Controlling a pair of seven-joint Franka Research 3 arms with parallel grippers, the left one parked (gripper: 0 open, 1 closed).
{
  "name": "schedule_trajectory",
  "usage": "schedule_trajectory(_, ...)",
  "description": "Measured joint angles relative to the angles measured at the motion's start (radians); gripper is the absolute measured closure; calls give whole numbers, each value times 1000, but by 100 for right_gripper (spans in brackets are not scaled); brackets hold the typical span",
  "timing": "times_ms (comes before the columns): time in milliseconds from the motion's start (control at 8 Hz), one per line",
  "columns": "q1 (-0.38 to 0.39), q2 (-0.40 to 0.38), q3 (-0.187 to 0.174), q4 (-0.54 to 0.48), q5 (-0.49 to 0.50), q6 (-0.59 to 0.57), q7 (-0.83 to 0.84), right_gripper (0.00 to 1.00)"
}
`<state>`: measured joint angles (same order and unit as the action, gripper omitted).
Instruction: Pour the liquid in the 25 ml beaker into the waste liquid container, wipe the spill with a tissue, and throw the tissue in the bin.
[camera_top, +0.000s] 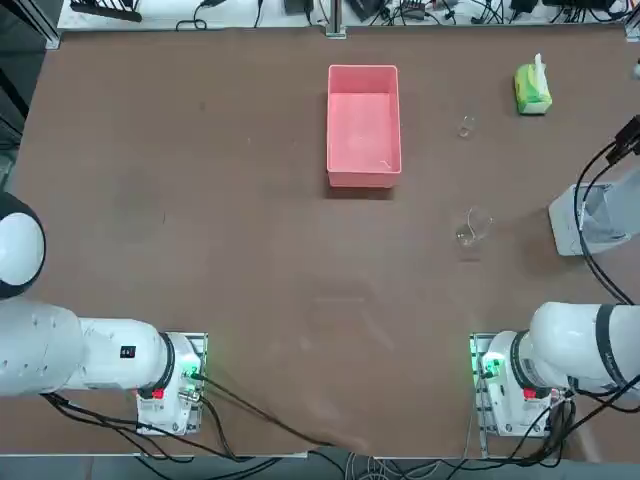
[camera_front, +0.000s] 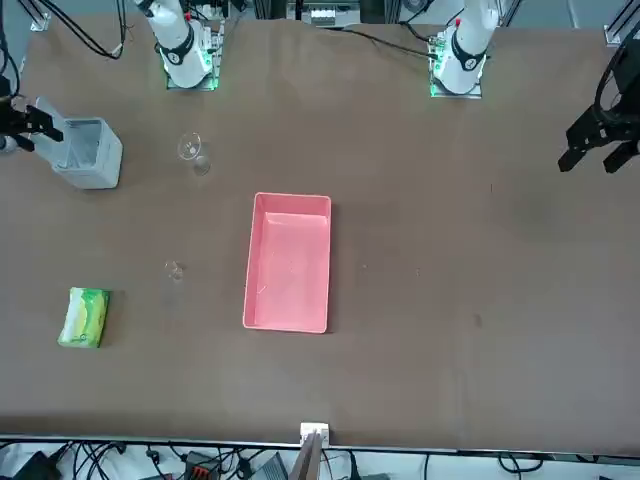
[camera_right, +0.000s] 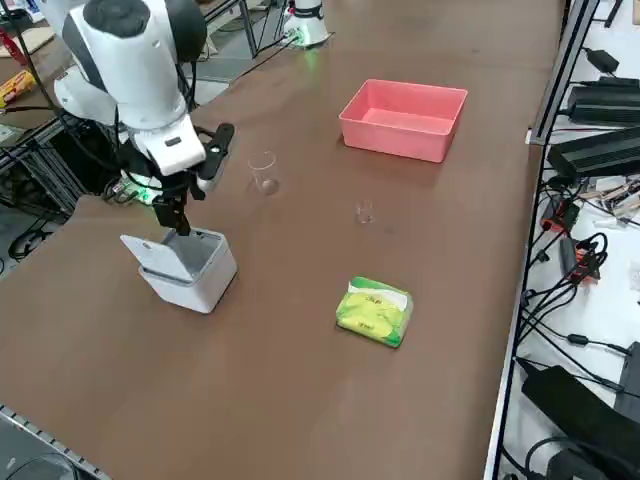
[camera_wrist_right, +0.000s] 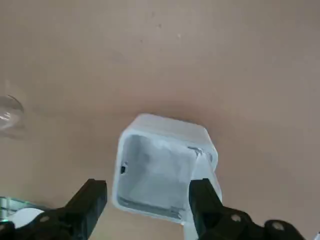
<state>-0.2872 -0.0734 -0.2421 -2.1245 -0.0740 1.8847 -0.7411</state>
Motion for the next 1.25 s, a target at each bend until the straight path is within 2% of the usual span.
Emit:
schedule_trajectory(125,2,-1,10,48,23,-45,0,0)
schedule_trajectory(250,2,-2,39,107,38,-96,10,0)
schedule_trajectory(500,8,-2,136,249,45,-219,128,0)
schedule_trajectory(625,22,1,170,317,45,-277,200,0)
schedule_trajectory(750,47,10,186,384,46,-337,286,0)
schedule_trajectory(1250,186,107,191,648,45,-523,611,0)
